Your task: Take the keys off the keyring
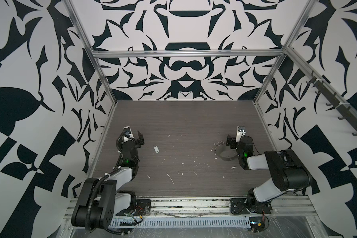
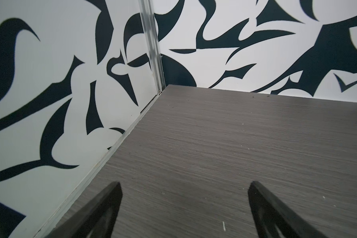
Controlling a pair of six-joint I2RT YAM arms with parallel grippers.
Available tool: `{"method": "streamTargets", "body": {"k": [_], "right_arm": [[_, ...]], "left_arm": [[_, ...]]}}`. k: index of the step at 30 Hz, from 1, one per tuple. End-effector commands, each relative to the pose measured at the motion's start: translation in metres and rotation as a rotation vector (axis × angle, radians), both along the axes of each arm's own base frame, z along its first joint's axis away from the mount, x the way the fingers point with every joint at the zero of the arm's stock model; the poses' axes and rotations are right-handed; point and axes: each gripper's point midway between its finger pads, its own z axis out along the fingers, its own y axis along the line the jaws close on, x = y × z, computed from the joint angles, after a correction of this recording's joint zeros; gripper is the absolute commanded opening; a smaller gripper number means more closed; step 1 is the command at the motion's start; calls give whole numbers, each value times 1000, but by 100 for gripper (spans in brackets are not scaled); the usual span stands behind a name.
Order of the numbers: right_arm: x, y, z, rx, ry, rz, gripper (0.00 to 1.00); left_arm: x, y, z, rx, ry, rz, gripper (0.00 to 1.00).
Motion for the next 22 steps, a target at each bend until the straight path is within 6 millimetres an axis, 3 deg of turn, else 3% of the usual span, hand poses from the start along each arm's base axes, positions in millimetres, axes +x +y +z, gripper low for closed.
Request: {"method": "streamTargets", "body": {"k": [1,2,9,22], "right_arm": [[4,3,10,-4,-26,16,100],[4,3,10,-3,-25,16,100],[5,4,10,-3,-25,22,100],[5,6,10,-2,-21,30,100]], "left_arm": [[10,10,-20,-72,-30,0,100],[15,11,-31,-88,-16,-12,99],[38,11,-43,-105,88,-50,99],[35,13,-44,-128,103,-38,100]]}}
